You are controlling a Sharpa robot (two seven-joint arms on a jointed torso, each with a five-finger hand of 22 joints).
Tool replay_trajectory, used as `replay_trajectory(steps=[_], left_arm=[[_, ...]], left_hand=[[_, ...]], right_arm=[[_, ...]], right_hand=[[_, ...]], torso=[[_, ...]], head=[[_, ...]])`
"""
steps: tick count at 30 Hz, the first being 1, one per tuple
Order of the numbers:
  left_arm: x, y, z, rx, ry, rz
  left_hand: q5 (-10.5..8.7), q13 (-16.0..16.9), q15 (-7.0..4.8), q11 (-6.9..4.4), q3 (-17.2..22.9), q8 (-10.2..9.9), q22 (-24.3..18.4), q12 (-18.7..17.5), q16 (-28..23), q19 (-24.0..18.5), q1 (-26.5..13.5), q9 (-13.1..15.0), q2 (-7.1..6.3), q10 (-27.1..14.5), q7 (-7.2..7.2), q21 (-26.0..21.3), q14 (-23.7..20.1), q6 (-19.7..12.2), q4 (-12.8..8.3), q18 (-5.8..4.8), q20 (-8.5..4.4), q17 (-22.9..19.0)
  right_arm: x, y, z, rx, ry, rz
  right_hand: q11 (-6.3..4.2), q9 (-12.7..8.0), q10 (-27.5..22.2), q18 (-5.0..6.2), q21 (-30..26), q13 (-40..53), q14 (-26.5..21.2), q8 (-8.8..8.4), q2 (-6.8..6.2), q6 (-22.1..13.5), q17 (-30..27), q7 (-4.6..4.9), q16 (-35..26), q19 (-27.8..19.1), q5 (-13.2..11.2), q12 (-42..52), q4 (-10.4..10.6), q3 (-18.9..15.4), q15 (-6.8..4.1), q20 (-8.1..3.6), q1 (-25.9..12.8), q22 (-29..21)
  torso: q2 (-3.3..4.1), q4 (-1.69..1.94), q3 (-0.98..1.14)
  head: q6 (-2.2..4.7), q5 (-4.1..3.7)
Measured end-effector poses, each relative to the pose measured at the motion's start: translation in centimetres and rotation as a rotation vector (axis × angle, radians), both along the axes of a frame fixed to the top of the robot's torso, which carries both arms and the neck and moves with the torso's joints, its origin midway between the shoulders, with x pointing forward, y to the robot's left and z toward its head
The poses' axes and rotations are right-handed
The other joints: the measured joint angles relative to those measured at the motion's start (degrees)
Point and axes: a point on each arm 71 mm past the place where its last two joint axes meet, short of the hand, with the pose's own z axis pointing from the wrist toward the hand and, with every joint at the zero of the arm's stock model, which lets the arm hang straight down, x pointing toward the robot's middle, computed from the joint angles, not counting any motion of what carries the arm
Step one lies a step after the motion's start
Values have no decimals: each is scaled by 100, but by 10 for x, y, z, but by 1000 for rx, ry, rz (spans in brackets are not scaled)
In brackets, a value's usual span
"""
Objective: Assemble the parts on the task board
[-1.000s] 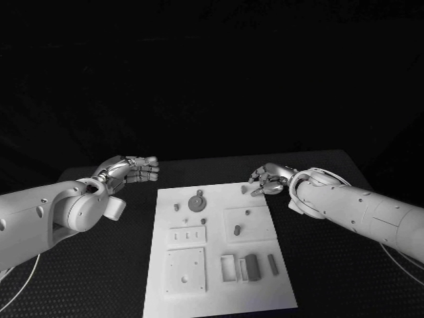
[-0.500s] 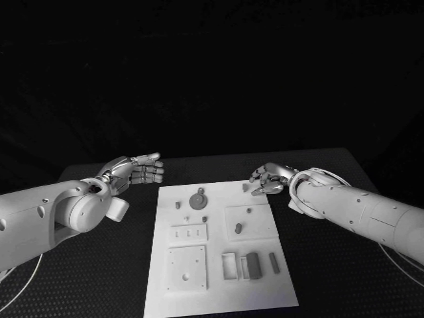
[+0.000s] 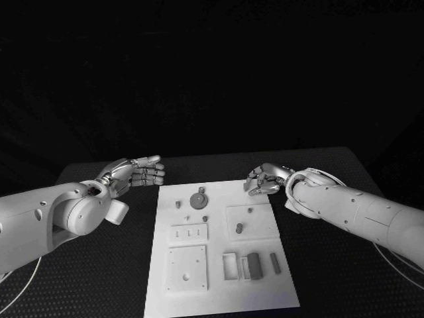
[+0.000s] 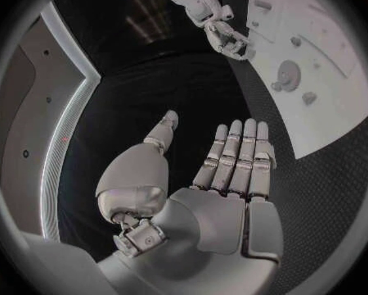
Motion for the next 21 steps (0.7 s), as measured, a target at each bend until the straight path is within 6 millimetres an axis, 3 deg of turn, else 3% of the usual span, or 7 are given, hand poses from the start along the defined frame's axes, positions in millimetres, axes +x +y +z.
replay_trajectory(steps=[14,21], left_arm=[[-1,-3,0,-3,6,-10],[-3,-6,0,-8,7,-19]], left_hand=[[0,-1,0,0,15,0,-8,0,0,0,0,-1,0,0,-17,0,0,16,-15,0,0,-1],[0,-1,0,0,15,0,-8,0,0,0,22,-1,22,0,-17,0,0,16,-15,0,0,-1]], right_arm=[[1,2,0,2,-2,3],[1,4,0,3,-4,5]], right_hand=[[0,7,0,47,34,14,0,0,17,0,-1,0,21,1,0,19,0,33,2,0,17,1],[0,19,0,47,54,21,-1,34,45,0,-6,0,44,0,0,32,0,33,4,0,1,2]], torso=[[58,36,-8],[60,34,-8]], head=[[8,-23],[-13,-7]])
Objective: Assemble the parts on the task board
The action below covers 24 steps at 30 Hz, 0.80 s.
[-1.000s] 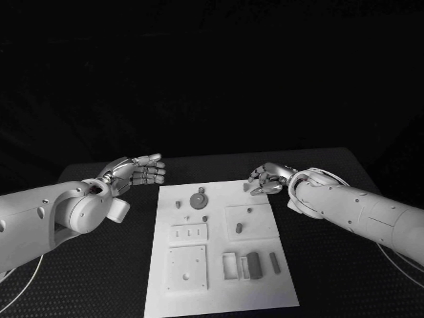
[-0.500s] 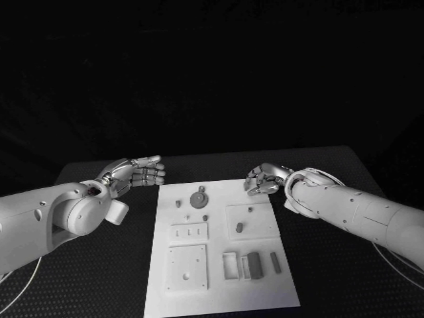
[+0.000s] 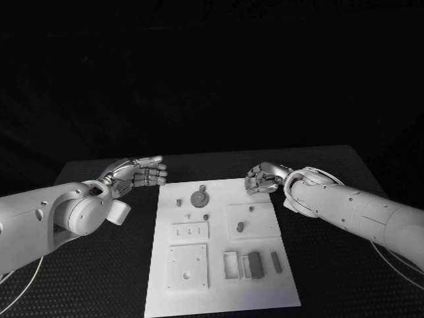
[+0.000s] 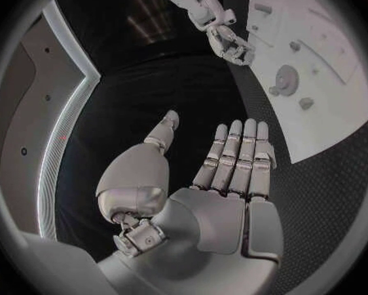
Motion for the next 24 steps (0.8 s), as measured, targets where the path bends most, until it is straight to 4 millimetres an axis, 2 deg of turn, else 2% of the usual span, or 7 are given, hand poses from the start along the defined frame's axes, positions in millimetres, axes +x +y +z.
replay_trajectory(steps=[3,18,20,24], left_arm=[[0,-1,0,-1,0,-3],[-1,-2,0,-3,4,-9],[-1,-2,0,-3,4,-9],[-1,-3,0,-3,5,-10]], left_hand=[[0,0,0,0,0,0,0,0,0,0,0,0,0,0,0,0,0,0,0,0,0,0],[0,-1,0,0,0,0,-4,0,0,0,0,-1,0,0,0,0,0,0,0,0,0,0],[0,-1,0,0,0,0,-4,0,0,0,0,-1,0,0,0,0,0,0,0,0,0,4],[0,-1,0,0,13,0,-4,0,0,0,0,-1,0,0,0,0,0,0,-13,0,0,4]], right_arm=[[0,1,0,1,0,2],[0,5,0,4,-1,10],[0,6,0,5,-1,11],[0,7,-1,6,-4,11]], right_hand=[[0,7,0,0,21,3,0,0,30,28,-2,-28,27,0,0,1,0,32,0,0,30,-1],[-10,55,32,-1,134,41,-20,136,189,295,-23,-22,145,20,0,76,-16,80,-6,-20,142,0],[-9,61,32,-2,136,47,-20,136,189,320,-23,-45,161,20,0,97,-16,80,-6,-19,142,1],[-9,61,33,-4,169,53,-20,136,189,340,-29,-28,184,20,0,111,-16,80,-6,-19,142,2]], torso=[[1,-4,0],[10,-8,6],[11,-8,7],[13,-8,8]], head=[[-6,4],[-24,14],[-24,14],[-27,14]])
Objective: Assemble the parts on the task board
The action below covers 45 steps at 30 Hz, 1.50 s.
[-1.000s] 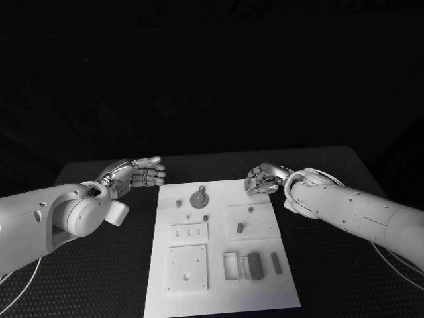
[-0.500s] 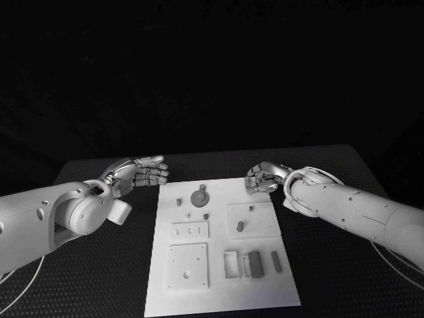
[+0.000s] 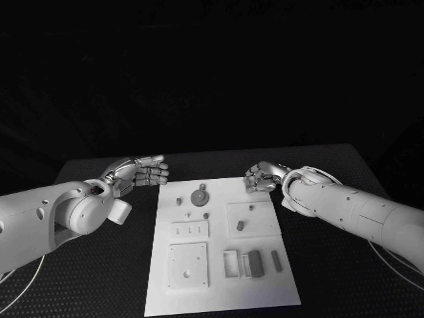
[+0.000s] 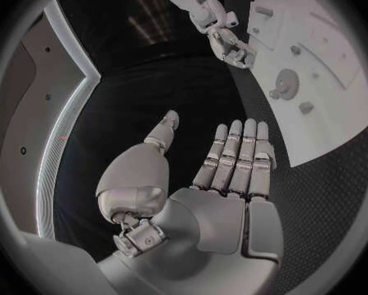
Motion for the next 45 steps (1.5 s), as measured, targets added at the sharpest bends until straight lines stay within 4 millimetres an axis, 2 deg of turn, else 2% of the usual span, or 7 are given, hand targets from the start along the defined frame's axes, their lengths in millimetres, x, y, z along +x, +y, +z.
replay_trajectory(steps=[22,27,30,37,45], left_arm=[[0,0,0,1,5,-2],[0,0,0,1,6,-3],[0,0,0,1,7,-4],[0,0,0,1,7,-4],[0,0,0,1,9,-5]], left_hand=[[0,-1,0,0,0,0,-5,0,0,0,23,-1,23,0,0,0,0,0,0,0,0,-1],[0,-1,0,0,0,0,-5,0,0,0,23,-1,23,0,0,0,0,0,0,0,0,-2],[0,-1,0,0,0,0,-5,0,0,0,23,-1,23,0,0,0,0,0,0,0,0,-2],[0,-1,0,0,0,0,-4,0,0,0,45,-1,45,0,0,0,0,0,0,0,0,-2],[0,-1,0,0,0,0,-9,0,0,0,46,-1,45,0,0,0,0,0,0,0,0,-3]], right_arm=[[0,0,0,2,-7,0],[0,0,0,2,-10,-1],[0,0,0,2,-11,-2],[0,0,0,2,-15,-3],[0,0,0,-1,-17,-3]], right_hand=[[9,-1,11,0,29,12,9,29,3,21,-2,-17,27,21,0,12,0,0,12,-20,3,2],[9,16,31,1,65,21,11,82,115,106,-16,-64,60,8,0,23,18,18,13,-33,10,0],[9,39,32,1,80,25,11,131,166,177,-23,-130,89,-3,0,49,2,34,14,-44,1,0],[8,57,51,0,120,31,10,163,203,246,-33,-198,113,-3,0,49,2,34,-14,-44,-20,-1],[-1,57,61,1,121,31,11,163,217,248,-39,-200,136,-3,0,49,2,33,-31,-43,-6,-1]], torso=[[4,-3,1],[5,-3,2],[5,-3,1],[9,-3,1],[9,-1,0]], head=[[-26,3],[-31,-2],[-34,-3],[-42,-7],[-55,-13]])
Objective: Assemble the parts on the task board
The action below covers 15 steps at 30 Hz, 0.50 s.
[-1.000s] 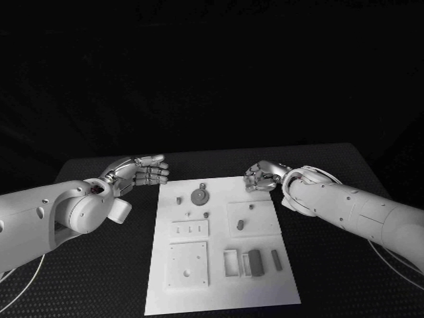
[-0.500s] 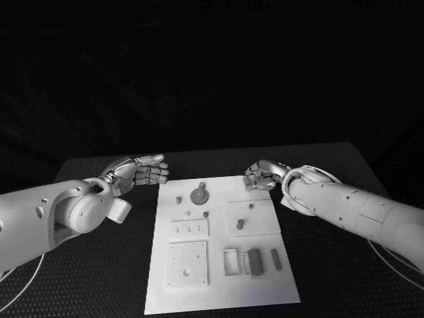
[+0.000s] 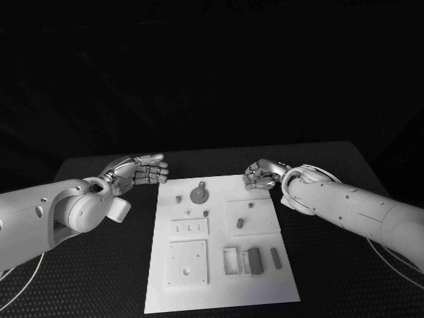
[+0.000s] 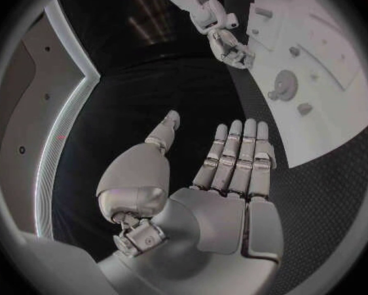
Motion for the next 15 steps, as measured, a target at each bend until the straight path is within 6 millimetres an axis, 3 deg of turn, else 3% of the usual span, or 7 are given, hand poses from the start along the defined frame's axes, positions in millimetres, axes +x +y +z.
replay_trajectory(steps=[15], left_arm=[[-1,-1,0,0,2,-4]], left_hand=[[0,0,-9,-16,0,48,-7,27,27,0,115,1,9,57,0,0,52,0,0,0,0,20]], right_arm=[[-1,3,-1,-25,-27,-4]], right_hand=[[-13,0,8,1,44,5,1,0,22,12,-11,6,1,1,0,0,-1,30,0,1,22,7]], torso=[[3,-1,3]], head=[[-21,-1]])
